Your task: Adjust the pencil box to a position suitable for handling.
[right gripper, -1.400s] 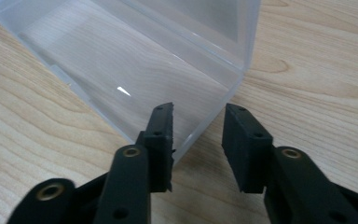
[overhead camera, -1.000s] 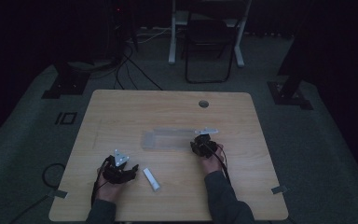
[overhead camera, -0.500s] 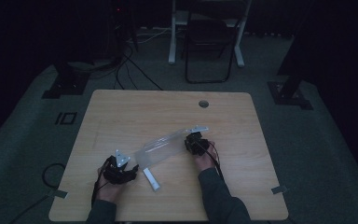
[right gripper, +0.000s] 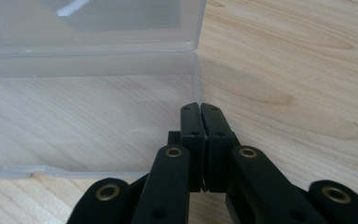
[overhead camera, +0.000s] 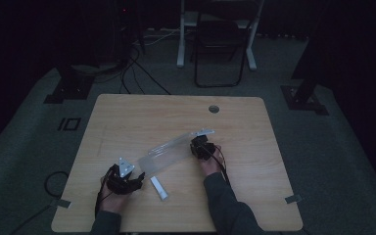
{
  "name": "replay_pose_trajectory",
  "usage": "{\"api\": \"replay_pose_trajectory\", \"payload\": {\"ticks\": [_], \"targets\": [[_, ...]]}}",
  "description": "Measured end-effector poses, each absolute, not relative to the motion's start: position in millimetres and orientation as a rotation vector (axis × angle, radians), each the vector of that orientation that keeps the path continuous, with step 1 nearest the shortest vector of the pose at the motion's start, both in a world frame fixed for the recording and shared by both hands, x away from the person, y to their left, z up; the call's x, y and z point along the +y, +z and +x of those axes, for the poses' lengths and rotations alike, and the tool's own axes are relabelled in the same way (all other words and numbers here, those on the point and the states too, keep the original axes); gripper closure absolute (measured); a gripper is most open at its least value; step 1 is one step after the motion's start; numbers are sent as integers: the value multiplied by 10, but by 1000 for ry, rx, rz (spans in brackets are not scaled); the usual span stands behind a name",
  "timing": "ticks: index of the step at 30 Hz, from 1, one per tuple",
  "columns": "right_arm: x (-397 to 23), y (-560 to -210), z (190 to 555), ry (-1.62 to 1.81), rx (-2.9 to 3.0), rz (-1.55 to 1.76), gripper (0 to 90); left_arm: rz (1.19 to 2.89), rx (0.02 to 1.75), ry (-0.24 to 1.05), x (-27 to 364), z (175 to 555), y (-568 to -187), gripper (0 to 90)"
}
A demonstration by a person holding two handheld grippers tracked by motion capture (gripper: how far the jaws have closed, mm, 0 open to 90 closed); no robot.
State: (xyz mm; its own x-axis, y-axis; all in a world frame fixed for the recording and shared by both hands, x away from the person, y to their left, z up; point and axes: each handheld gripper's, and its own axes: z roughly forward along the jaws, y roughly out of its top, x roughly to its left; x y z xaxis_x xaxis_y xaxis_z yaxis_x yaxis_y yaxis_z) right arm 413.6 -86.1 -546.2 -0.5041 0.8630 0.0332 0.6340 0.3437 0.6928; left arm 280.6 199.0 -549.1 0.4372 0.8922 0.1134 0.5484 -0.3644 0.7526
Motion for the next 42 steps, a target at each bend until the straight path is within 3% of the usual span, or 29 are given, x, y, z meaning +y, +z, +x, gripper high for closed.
{"api": "replay_pose_trajectory", "payload": {"ticks": [15,22,26,42], "targets": [[-723,-5453,4306,946,2293,1286,880,2078,1159,660,1939,2803,-5499,364],[-770,-5373,4283,974,2251,1243,692,2078,1160,664,1939,2802,-5494,388],[-828,-5320,4201,991,2235,1208,635,2073,1152,662,1934,2794,-5489,392],[-1064,-5276,3753,930,2225,1120,528,2071,1149,656,1917,2779,-5481,391]]}}
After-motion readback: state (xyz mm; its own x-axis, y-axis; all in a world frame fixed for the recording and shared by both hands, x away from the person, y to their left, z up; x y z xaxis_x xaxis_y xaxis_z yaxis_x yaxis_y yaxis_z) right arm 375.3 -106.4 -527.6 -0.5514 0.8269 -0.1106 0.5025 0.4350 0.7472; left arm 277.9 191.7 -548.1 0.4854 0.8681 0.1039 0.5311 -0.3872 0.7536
